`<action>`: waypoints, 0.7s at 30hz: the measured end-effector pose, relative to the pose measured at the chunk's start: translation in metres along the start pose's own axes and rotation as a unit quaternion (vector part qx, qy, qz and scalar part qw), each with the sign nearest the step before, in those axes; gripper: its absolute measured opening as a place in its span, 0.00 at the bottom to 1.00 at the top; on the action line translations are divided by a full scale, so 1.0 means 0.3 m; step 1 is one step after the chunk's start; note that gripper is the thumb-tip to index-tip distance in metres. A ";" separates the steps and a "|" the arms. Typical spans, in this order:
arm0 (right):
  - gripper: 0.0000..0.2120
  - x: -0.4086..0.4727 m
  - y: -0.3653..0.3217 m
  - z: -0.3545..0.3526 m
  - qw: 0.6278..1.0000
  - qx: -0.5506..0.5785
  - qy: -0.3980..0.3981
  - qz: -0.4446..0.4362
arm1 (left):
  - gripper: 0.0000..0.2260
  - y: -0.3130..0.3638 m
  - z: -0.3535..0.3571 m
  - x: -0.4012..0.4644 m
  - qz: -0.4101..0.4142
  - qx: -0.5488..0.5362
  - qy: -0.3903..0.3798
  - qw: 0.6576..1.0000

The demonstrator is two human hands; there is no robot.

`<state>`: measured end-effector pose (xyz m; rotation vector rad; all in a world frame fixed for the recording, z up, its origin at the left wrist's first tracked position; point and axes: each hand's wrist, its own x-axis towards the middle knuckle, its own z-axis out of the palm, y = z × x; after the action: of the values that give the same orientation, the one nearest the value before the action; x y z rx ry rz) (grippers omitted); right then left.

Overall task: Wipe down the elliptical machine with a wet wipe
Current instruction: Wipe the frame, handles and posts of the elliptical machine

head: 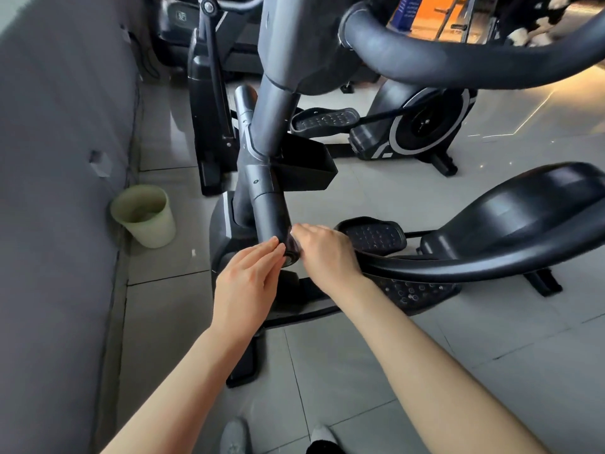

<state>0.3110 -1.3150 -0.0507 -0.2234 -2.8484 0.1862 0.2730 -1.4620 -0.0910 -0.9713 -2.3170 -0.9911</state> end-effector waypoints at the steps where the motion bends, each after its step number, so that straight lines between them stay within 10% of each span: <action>1: 0.01 -0.002 0.011 -0.010 1.000 0.012 -0.014 -0.002 | 0.08 -0.003 -0.001 0.003 0.002 -0.002 -0.002 1.000; 9: 0.07 -0.206 0.213 -0.182 0.970 -0.142 -0.168 0.102 | 0.13 -0.015 -0.007 -0.001 0.003 -0.018 -0.015 1.000; 14: 0.16 -0.190 0.137 -0.094 0.983 -0.174 0.047 0.023 | 0.11 -0.019 0.007 -0.002 -0.003 -0.023 -0.010 1.000; 21: 0.13 -0.294 0.242 -0.083 0.973 -0.218 0.062 -0.041 | 0.16 -0.001 -0.027 -0.008 0.039 0.014 -0.043 0.998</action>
<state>0.4115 -1.2561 -0.0609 -0.1944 -2.7300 -0.4583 0.2754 -1.4693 -0.0875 -1.1040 -2.3369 -0.9014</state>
